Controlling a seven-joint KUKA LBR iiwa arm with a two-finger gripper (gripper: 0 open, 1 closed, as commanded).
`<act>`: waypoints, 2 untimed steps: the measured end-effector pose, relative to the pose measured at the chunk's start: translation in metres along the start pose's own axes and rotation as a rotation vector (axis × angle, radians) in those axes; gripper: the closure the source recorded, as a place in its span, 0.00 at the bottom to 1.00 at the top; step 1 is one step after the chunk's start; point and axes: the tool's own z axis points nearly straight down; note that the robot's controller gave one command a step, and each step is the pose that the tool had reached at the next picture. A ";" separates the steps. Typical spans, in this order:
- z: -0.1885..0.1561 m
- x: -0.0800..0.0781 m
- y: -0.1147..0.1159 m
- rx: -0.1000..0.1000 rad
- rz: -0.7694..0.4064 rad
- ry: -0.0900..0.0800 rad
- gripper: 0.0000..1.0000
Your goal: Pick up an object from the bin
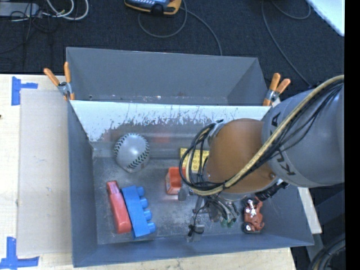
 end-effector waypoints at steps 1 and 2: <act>-0.004 -0.002 0.000 -0.001 0.002 -0.008 0.00; 0.010 -0.036 -0.023 -0.002 0.055 -0.006 0.00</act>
Offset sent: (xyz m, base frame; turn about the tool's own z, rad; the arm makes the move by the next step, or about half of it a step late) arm 0.0668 -0.0483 -0.0240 0.1073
